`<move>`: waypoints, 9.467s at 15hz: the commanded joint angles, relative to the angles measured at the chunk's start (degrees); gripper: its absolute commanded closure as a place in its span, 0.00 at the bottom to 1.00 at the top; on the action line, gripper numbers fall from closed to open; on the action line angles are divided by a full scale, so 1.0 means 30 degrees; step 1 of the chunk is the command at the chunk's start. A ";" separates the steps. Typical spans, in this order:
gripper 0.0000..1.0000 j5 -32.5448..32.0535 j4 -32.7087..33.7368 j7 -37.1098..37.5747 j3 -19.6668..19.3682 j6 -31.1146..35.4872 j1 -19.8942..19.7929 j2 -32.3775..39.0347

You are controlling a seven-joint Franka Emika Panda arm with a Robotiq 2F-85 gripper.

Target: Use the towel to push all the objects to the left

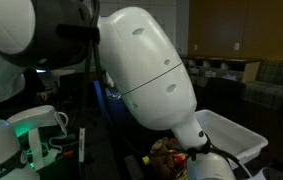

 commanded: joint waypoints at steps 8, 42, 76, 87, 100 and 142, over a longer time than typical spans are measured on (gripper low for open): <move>0.97 -0.3037 -0.5276 0.2403 -0.1786 -0.0185 0.0558 -0.2481; 0.97 0.2533 -0.9525 0.5085 0.7972 -0.7006 0.8528 -0.3549; 0.97 0.7523 -1.0493 -0.3451 0.0557 -0.8196 0.2932 -1.4542; 0.97 1.4324 -0.5050 -0.5261 0.2537 0.7271 0.2681 -0.4994; 0.97 -0.0155 -0.3741 0.1418 0.1119 0.5267 0.3448 -0.0545; 0.97 -0.0298 -0.6200 0.7404 0.6630 -0.1232 0.8853 -0.3374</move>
